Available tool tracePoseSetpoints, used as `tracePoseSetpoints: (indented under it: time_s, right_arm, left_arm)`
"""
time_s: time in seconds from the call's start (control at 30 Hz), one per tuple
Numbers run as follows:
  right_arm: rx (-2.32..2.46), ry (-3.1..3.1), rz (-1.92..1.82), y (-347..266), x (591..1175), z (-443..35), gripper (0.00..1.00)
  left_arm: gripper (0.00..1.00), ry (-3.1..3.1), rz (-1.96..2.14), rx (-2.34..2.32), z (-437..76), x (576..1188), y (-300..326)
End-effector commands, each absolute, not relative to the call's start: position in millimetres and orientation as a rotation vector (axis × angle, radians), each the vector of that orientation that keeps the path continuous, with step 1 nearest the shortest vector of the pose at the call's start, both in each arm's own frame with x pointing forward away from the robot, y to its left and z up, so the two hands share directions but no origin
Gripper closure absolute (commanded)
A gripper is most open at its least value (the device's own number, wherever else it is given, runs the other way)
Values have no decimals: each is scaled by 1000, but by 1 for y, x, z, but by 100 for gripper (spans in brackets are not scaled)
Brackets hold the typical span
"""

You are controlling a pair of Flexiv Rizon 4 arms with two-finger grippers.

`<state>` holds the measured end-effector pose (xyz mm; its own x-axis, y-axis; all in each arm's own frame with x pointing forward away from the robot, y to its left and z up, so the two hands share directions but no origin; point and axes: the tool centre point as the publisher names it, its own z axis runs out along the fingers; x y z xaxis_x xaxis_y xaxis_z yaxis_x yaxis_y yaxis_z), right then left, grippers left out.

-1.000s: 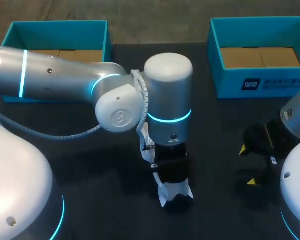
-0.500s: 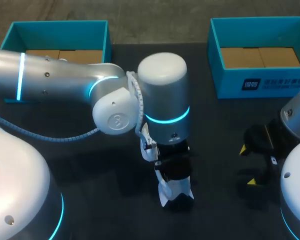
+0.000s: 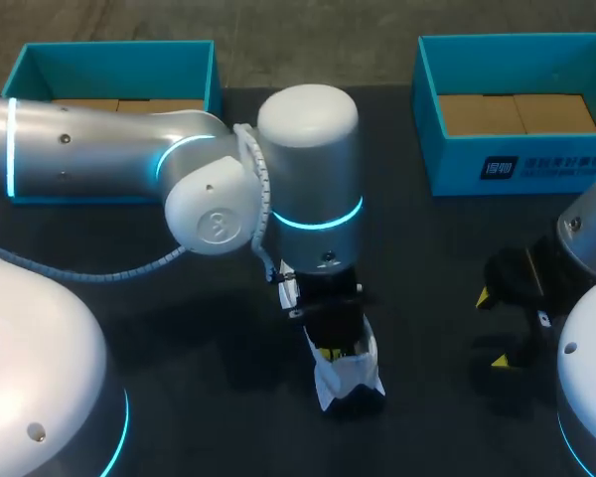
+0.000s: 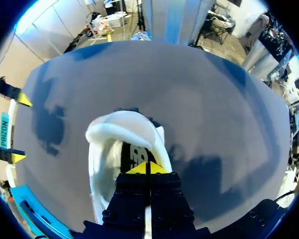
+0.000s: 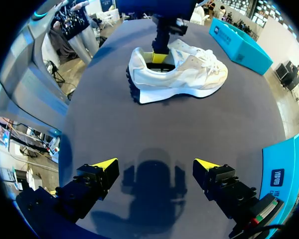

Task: Take the shoe out of the shoebox, open the shoe tongue, remove and reinsert the insole, then place the shoe into the shoebox

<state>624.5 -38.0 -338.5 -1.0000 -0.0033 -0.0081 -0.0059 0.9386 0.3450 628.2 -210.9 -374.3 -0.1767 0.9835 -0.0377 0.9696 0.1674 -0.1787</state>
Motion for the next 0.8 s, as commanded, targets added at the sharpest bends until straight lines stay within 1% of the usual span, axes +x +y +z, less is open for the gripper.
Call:
tracePoseSetpoints:
  time_s: [0.03, 0.23, 0.4, 0.63, 0.8]
  right_arm:
    - [-4, 3084, 541, -37, 623, -339, 0]
    - [-4, 3084, 541, -37, 623, -339, 0]
    - [-4, 3084, 541, -37, 623, -339, 0]
    - [-4, 3084, 541, -37, 623, -339, 0]
    - [-4, 3084, 541, -37, 623, -339, 0]
  left_arm:
    - [100, -2305, 188, -1928, -392, 629, -226]
    - [100, -2299, 161, -1897, -412, 625, -227]
    - [100, -2317, 172, -1897, -417, 622, -227]
    - [100, -2377, 217, -1946, -383, 627, -222]
    - [100, -2394, 333, -1949, -361, 627, -224]
